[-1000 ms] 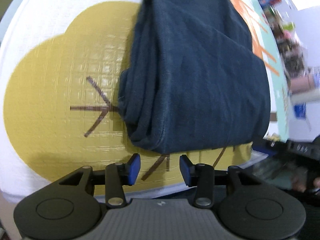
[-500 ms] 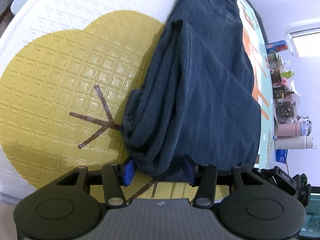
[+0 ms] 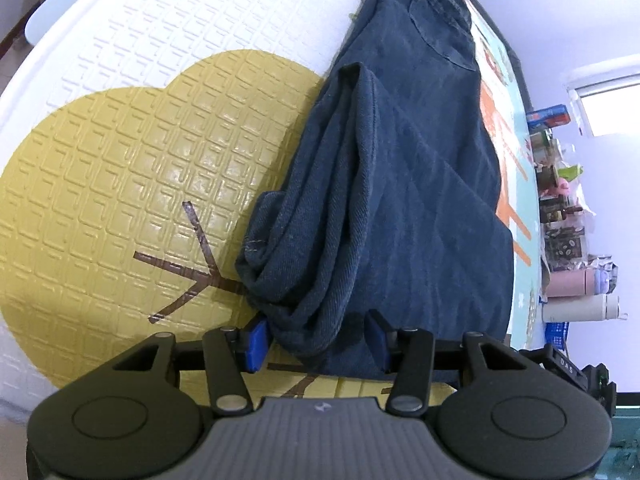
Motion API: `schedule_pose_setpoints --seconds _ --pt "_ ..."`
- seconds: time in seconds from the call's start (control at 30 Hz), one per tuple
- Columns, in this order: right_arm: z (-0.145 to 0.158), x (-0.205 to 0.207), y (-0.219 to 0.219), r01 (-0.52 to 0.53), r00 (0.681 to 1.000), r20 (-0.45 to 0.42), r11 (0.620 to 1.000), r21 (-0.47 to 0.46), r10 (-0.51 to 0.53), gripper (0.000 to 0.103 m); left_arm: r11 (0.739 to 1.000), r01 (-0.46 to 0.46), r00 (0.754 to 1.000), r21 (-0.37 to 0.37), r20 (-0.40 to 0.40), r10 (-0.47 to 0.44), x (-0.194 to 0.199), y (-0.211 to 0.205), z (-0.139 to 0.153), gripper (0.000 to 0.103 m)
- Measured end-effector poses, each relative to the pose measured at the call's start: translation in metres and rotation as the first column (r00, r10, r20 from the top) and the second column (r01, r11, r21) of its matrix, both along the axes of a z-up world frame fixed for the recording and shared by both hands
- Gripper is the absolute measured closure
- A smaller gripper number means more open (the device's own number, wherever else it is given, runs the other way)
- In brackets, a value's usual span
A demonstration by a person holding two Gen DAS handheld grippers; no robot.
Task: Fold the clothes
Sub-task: 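Lift the held jeans edge with both grippers, rolling both tools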
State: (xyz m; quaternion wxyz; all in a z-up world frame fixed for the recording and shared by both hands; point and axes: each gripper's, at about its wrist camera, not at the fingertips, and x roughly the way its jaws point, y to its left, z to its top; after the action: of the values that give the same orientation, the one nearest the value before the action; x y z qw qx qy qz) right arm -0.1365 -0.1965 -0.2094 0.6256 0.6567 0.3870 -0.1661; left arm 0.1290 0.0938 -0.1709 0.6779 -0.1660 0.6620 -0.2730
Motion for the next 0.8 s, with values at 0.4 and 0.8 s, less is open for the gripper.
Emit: schedule_pose_setpoints --seconds 0.4,0.8 --pt "-0.002 0.004 -0.007 0.010 1.000 0.000 1.000 0.004 -0.010 0.037 0.995 0.094 0.992 0.035 0.080 -0.097 -0.020 0.012 0.015 0.051" --pt "0.025 0.032 -0.016 -0.186 0.982 -0.068 0.956 -0.227 0.175 0.015 0.929 0.296 0.903 0.222 0.251 -0.348 -0.019 -0.013 0.031 0.041"
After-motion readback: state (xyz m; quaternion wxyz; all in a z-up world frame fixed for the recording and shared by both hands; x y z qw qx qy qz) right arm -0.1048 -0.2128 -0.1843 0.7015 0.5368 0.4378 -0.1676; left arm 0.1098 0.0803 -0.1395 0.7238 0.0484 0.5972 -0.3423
